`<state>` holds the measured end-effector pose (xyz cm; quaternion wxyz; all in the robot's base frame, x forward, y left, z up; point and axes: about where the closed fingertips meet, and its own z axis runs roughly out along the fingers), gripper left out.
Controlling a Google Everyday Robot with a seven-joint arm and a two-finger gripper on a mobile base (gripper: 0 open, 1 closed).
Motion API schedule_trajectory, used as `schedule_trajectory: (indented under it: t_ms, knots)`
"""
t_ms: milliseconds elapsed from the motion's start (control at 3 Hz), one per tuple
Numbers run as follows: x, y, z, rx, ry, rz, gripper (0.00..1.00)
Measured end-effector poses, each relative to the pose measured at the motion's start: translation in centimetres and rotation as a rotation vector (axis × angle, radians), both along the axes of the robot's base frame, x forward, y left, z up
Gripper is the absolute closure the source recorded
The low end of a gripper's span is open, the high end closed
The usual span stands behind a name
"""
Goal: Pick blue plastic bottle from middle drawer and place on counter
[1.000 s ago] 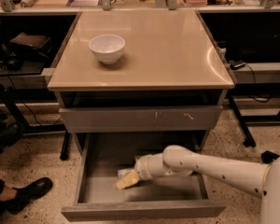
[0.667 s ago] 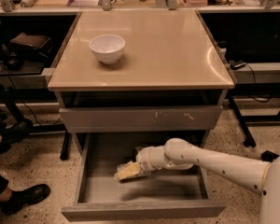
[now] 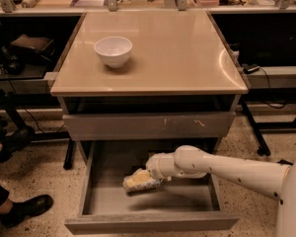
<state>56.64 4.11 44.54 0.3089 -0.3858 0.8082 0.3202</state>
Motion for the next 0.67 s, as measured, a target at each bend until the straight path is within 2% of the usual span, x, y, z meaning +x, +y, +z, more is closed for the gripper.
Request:
schedule_trajectory:
  t_ms: [333, 667]
  knots:
    - [0.80, -0.58, 0.86, -0.018, -0.028, -0.033, 0.00]
    - [0.78, -0.56, 0.83, -0.017, -0.027, -0.032, 0.00]
